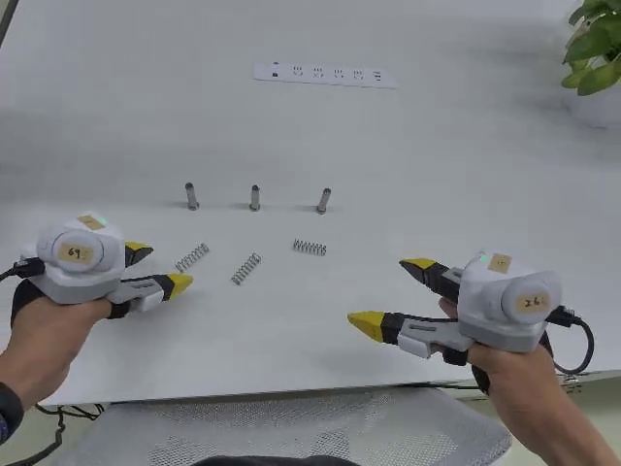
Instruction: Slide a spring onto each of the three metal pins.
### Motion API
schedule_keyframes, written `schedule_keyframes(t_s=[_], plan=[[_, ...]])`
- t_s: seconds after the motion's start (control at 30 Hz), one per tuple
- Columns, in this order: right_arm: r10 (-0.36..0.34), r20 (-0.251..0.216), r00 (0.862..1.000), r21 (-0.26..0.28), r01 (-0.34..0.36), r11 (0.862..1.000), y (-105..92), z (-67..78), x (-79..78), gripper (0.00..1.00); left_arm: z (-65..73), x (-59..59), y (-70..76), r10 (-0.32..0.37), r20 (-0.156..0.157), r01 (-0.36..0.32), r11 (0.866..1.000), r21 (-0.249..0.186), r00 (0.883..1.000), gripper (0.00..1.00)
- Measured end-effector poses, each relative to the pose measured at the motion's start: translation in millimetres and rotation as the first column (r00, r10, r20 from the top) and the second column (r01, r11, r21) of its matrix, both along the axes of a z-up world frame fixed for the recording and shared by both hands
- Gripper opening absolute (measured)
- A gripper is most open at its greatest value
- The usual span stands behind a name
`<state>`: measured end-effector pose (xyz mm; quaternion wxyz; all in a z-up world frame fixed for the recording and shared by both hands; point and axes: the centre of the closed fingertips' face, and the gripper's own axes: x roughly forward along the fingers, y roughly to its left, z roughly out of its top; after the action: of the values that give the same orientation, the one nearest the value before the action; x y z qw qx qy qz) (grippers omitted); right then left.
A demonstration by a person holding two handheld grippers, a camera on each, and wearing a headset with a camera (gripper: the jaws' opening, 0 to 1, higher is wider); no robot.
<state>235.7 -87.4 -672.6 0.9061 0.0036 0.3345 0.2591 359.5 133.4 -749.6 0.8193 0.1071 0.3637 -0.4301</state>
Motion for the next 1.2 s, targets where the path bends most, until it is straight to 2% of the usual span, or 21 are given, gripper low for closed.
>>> schedule_keyframes(t_s=[0.37,0.63,1.0,1.13,1.2], plan=[[-0.002,-0.007,1.0,-0.003,0.002,1.0,-1.4,-1.0,-2.2,0.68,-19.0,1.8,-0.9,-0.005,-0.023,0.006,1.0,0.026,1.0,0.28],[-0.003,-0.01,1.0,-0.003,0.003,1.0,-2.1,-2.0,-2.8,0.68,-24.9,2.9,-3.7,-0.007,-0.028,0.008,0.999,0.031,1.0,0.2],[-0.006,-0.012,1.0,-0.004,0.006,1.0,-4.4,-1.9,-3.5,0.68,-28.9,7.2,-12.3,-0.041,-0.004,0.042,0.997,0.059,0.999,0.09],[-0.009,-0.013,1.0,-0.003,0.009,1.0,-4.9,-2.1,-3.9,0.68,-29.4,9.0,-12.4,-0.066,0.022,0.063,0.994,0.086,0.998,0.04],[-0.01,-0.014,1.0,-0.002,0.01,1.0,-4.5,-2.3,-4.3,0.68,-29.5,8.7,-12.4,-0.078,0.026,0.075,0.992,0.098,0.997,0.03]])
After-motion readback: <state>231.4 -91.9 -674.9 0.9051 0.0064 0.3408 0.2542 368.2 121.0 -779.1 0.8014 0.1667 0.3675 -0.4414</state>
